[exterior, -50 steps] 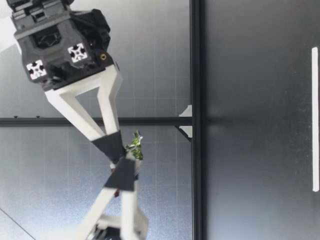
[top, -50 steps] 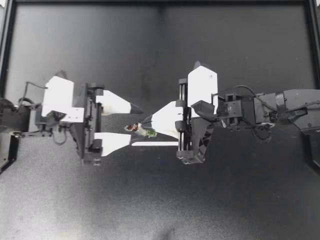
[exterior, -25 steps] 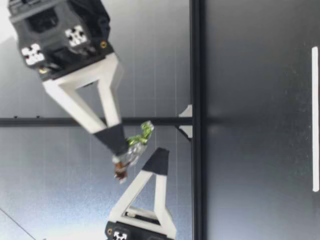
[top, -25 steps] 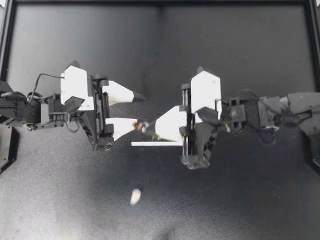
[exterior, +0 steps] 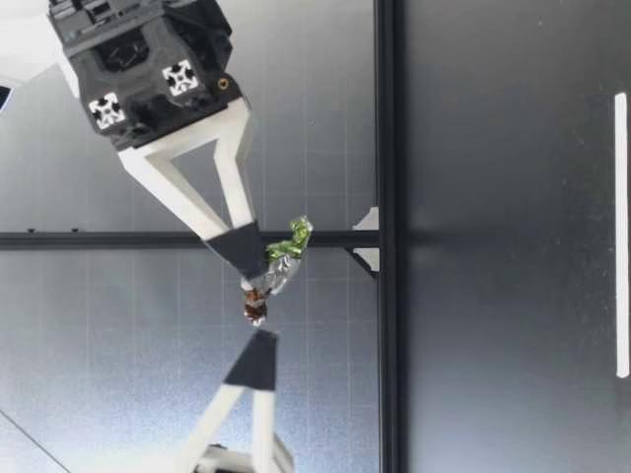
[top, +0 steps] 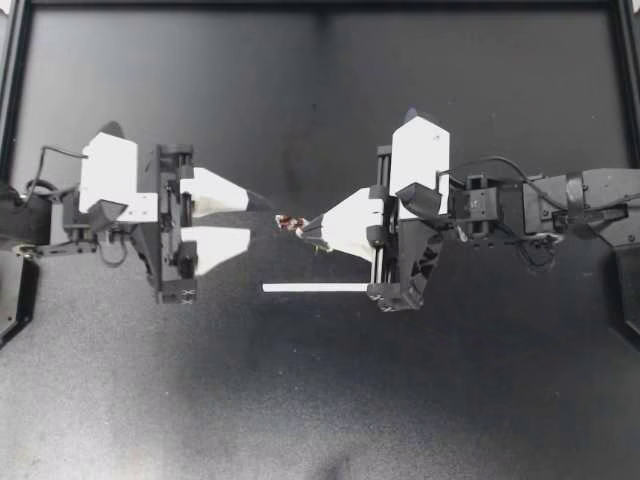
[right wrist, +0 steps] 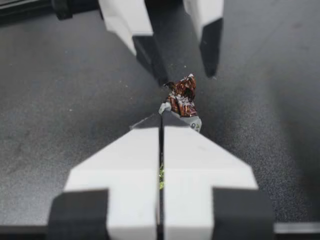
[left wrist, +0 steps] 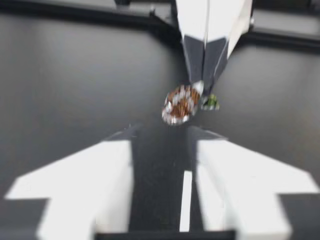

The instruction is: Pick up the candy and unwrap it.

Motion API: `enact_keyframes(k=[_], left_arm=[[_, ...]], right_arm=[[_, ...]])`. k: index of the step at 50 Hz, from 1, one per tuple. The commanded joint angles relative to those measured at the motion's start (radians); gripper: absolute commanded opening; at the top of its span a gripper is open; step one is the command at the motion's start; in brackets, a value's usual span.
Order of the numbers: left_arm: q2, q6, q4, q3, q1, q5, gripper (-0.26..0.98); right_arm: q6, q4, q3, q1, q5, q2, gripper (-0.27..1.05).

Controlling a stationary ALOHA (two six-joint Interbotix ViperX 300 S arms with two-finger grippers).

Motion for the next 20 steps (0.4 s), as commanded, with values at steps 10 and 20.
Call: enact_keyframes(k=[10, 20], left_arm=[[-0.038, 0.017, 0.003, -0.005, 0.003, -0.012, -0.02], [-0.043, 0.021, 0.003, -0.002, 0.002, -0.012, -0.03]], right_arm=[[-0.008, 0.0, -0.012, -0.008, -0.009, -0.035, -0.15], [-0.011, -0.002, -0.009, -0.006, -0.011, -0.037, 0.06]])
